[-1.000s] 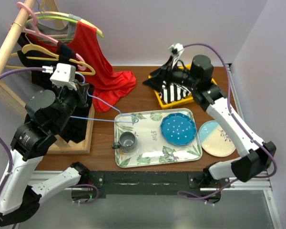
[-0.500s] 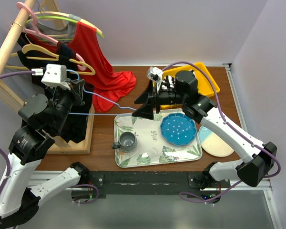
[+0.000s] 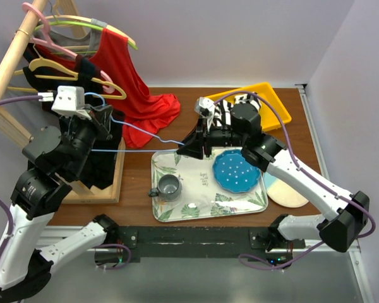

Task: Remove the tank top from the hanger
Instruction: Place the tank top in the bin, then place the hanger at the clothesline.

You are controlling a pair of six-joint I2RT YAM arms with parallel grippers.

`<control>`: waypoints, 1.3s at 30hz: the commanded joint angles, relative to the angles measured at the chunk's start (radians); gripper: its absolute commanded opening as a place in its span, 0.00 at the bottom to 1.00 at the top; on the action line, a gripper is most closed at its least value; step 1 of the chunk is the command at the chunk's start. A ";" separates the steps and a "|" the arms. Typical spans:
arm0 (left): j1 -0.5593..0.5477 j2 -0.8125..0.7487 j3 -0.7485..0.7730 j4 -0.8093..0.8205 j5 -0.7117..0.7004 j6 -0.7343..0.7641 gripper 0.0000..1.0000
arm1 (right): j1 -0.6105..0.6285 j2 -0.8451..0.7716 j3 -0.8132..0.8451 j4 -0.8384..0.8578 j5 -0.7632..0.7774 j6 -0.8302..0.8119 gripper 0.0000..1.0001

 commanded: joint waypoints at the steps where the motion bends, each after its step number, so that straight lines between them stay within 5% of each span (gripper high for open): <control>1: 0.001 -0.024 -0.006 0.064 0.020 -0.046 0.00 | 0.032 -0.006 0.004 0.169 0.010 0.066 0.43; 4: 0.001 -0.035 -0.012 0.063 0.018 -0.057 0.00 | 0.047 0.017 0.033 0.153 0.026 0.053 0.42; 7: 0.001 -0.043 -0.015 0.051 0.015 -0.061 0.00 | 0.061 0.014 0.050 0.147 0.043 0.031 0.16; 8: 0.002 -0.043 -0.011 0.041 0.017 -0.064 0.00 | 0.064 0.010 0.044 0.153 0.044 0.028 0.01; 15: 0.002 -0.066 -0.012 0.011 0.054 -0.058 0.02 | 0.066 -0.026 -0.005 0.271 0.000 -0.010 0.00; 21: 0.001 -0.087 0.025 -0.019 0.070 -0.049 0.46 | 0.064 -0.030 0.033 0.275 0.023 -0.050 0.00; 28: 0.002 -0.086 0.112 -0.074 0.093 -0.054 0.74 | 0.066 -0.003 0.076 0.283 0.055 -0.038 0.00; 30: 0.002 -0.096 0.118 -0.084 0.103 -0.060 0.94 | 0.066 0.026 0.116 0.250 0.073 -0.049 0.00; 39: 0.001 -0.233 -0.033 -0.042 0.259 -0.077 0.99 | 0.080 0.168 0.351 0.104 0.127 -0.098 0.00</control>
